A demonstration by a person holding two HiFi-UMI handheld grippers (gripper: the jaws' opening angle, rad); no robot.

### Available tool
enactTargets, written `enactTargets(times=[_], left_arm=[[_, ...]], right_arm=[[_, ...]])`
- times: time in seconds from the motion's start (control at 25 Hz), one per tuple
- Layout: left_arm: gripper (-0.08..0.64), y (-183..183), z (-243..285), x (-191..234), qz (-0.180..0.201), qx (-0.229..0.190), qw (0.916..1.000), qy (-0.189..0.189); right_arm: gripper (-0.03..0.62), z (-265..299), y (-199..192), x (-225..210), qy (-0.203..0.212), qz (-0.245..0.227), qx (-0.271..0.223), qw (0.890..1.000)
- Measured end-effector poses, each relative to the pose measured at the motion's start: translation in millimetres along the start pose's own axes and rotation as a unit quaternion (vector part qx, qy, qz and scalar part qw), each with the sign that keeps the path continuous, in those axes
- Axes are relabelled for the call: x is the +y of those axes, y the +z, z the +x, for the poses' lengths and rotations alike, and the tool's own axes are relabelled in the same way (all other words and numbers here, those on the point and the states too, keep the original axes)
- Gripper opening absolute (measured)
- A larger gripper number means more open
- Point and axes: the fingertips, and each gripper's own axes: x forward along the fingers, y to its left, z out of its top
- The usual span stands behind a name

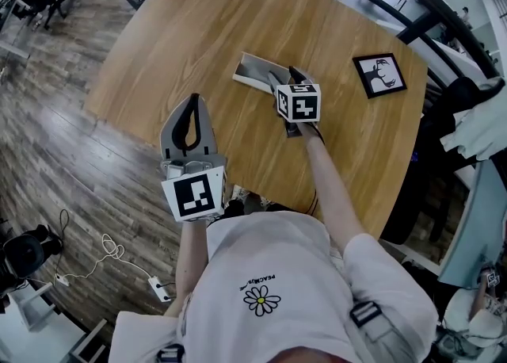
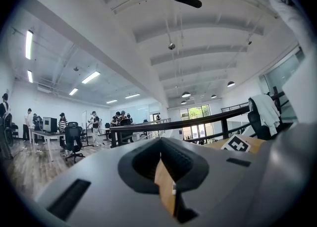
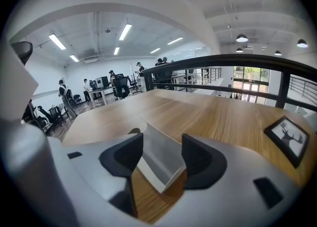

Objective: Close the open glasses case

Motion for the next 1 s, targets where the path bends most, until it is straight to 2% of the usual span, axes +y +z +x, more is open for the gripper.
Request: enactTargets(times=[0.48, 0.68, 0.8, 1.0], left_arm=[[0.017, 4.5, -5.5, -1.6, -0.013, -0.016, 0.9998, 0.007], [0.017, -2.0, -6.5, 1.8, 0.003, -0.007, 0.9999, 0.008], [0.017, -0.2, -6.1, 3.4, -0.009, -0.012, 0.9998, 0.012], [0.017, -8.5, -10.3, 7.8, 0.009, 0.003, 0.9998, 0.016]], right_arm=[[0.230, -15.0, -20.9, 18.0, 0.009, -0.018, 0.009, 1.000], [0.229, -18.4, -36.9, 29.5, 0.020, -0.019, 0.025, 0.999], [0.229, -18.3, -49.4, 33.9, 0.027, -0.022, 0.038, 0.999], [0.227, -16.2, -70.4, 37.0, 0.026, -0.017, 0.064, 0.997]])
